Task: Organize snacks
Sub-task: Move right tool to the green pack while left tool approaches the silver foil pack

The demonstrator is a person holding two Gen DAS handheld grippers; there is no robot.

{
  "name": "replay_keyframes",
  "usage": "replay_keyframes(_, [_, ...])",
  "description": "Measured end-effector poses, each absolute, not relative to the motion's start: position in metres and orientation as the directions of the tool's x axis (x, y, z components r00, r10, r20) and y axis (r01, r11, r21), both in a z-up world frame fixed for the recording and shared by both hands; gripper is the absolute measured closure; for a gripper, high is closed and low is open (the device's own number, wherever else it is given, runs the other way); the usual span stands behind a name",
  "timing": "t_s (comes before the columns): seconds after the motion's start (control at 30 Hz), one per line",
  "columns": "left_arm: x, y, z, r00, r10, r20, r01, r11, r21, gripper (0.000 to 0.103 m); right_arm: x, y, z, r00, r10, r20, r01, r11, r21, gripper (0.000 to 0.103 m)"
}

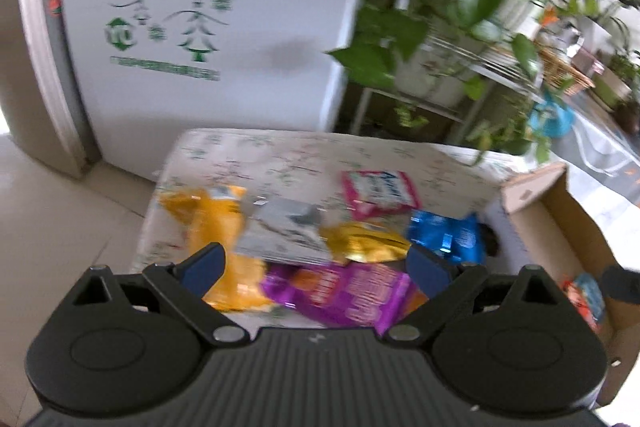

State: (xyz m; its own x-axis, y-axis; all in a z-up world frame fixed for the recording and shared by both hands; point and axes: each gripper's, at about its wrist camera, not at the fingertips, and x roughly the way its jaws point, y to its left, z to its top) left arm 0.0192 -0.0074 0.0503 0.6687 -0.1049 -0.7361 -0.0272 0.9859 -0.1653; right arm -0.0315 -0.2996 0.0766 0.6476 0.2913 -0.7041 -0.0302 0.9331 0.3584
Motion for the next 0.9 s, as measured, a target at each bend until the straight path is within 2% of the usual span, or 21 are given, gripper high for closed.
replay_keyframes(0.37, [0.038,0.035,0.043,0.672,-0.059,-0.739,-0.089,0.983,-0.159,0.006,-0.043,-0.263,0.059,0.567,0.367,-0.737,-0.194,0.930,0.314,0.017])
replay_keyframes(0.67, [0.059,0.006,0.034,0.686,-0.112,-0.719,0.129,0.991,-0.032,0.011,-0.078,-0.233,0.031,0.498,0.342,-0.797,-0.267,0.935,0.234,0.017])
replay_keyframes(0.9, [0.084,-0.015,0.014,0.633,-0.149,-0.760,0.231,0.973,0.001,0.011,-0.087,-0.226,0.012,0.457,0.266,-0.849,-0.178,0.962,0.206,0.017])
